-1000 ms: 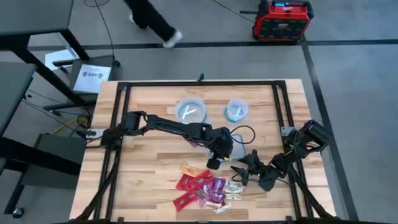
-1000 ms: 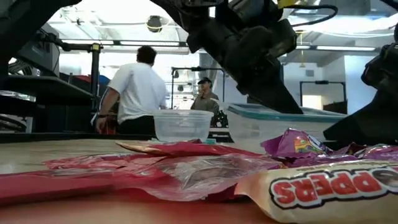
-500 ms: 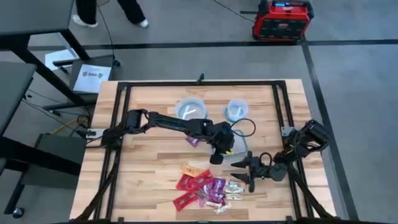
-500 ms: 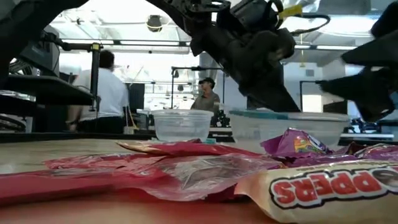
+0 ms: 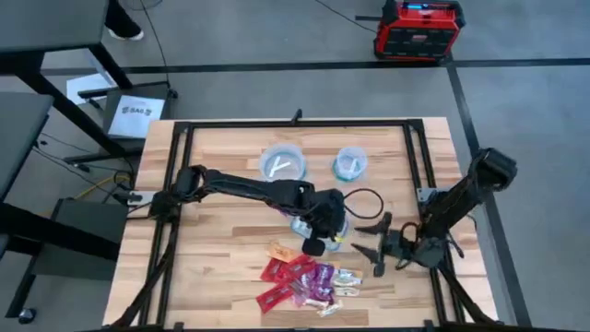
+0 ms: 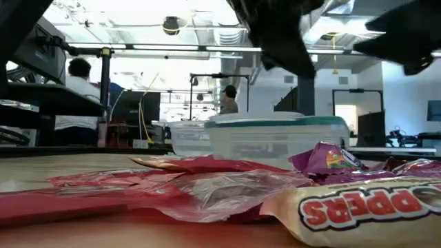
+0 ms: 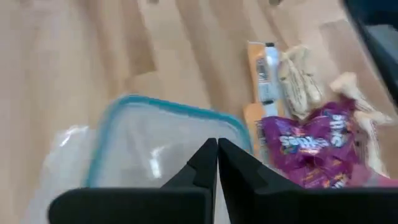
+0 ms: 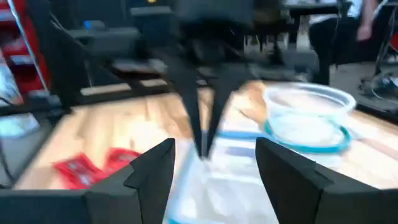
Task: Sort candy
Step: Open the rectangular transparent bin
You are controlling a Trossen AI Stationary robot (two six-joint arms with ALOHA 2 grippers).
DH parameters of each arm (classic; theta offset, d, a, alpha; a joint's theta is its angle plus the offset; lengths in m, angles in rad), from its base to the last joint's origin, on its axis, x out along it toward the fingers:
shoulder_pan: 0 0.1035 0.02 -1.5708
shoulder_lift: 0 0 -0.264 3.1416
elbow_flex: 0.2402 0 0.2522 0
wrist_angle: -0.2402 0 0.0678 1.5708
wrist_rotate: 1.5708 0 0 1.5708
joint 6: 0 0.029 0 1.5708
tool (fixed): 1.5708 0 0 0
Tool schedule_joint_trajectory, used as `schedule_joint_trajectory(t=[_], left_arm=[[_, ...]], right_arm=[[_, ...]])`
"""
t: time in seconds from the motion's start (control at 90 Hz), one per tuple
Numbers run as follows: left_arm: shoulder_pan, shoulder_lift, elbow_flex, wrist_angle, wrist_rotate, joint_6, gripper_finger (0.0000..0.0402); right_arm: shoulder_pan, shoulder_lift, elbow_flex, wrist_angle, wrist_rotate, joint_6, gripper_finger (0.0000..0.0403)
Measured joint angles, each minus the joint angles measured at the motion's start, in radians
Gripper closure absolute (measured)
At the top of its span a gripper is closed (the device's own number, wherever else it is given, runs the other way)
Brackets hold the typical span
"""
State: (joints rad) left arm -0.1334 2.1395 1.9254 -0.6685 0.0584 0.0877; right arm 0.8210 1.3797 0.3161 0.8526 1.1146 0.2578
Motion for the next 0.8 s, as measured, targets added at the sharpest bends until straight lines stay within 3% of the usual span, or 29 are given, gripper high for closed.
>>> schedule_joint_trajectory(t=[0.178, 0.289, 0.544, 0.8], left_arm=[[-0.050, -0.011, -0.005, -0.193, -0.171, -0.082, 0.0401], [-0.071, -0.012, -0.087, -0.134, -0.187, -0.123, 0.0401], [-0.063, -0.029, -0.211, -0.015, -0.195, -0.139, 0.0401], [-0.010, -0.025, -0.246, 0.190, -0.186, -0.040, 0.0401]], right_arm=[[-0.212, -0.052, 0.047, -0.392, -0.311, 0.225, 0.0193], [-0.309, -0.031, 0.116, -0.594, -0.482, 0.311, 0.0193], [-0.340, -0.003, 0.170, -0.732, -0.583, 0.389, 0.0193], [-0.261, -0.017, 0.171, -0.784, -0.566, 0.479, 0.0193]])
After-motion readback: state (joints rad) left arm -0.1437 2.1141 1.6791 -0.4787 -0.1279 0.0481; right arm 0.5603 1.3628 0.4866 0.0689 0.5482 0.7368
